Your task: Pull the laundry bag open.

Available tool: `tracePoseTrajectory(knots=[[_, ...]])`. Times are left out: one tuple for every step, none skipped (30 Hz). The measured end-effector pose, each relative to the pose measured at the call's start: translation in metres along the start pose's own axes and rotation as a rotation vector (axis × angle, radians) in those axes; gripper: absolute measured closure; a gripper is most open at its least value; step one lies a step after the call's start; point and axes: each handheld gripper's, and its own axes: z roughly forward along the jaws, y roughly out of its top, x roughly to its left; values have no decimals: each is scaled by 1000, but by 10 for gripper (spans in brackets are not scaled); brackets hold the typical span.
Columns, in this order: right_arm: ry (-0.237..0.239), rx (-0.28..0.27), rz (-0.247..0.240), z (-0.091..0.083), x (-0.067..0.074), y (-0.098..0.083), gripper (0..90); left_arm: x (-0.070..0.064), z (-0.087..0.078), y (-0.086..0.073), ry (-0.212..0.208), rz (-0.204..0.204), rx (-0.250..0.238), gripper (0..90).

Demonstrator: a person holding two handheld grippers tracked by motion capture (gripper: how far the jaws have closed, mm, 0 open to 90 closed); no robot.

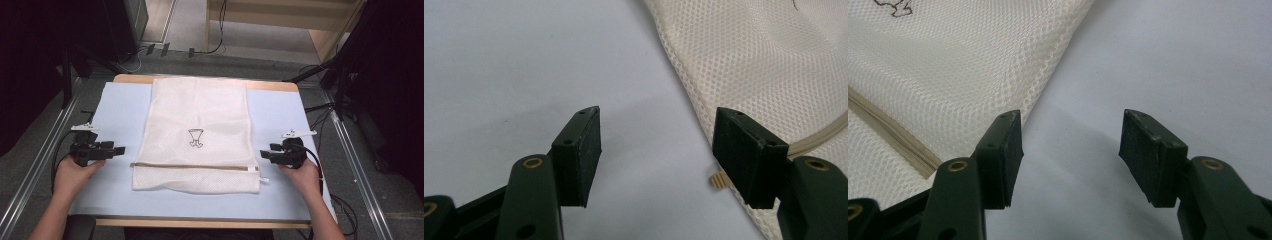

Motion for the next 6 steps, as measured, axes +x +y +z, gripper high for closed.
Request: tracePoseTrajectory(knots=[[0,0,0,0,0,0,433,0,0,0,0,-2,1,370],[-1,0,1,0,0,0,431,0,1,0,1,-2,2,369],[-1,-1,0,0,0,0,428,0,1,0,1,-1,4,368],[-2,-1,1,0,0,0,424,0,1,0,0,-2,5,367],[-3,-1,1,0,0,0,420,0,1,0,0,0,7,366],[-3,-2,1,0,-1,0,415,0,1,1,-1,3,11,366]])
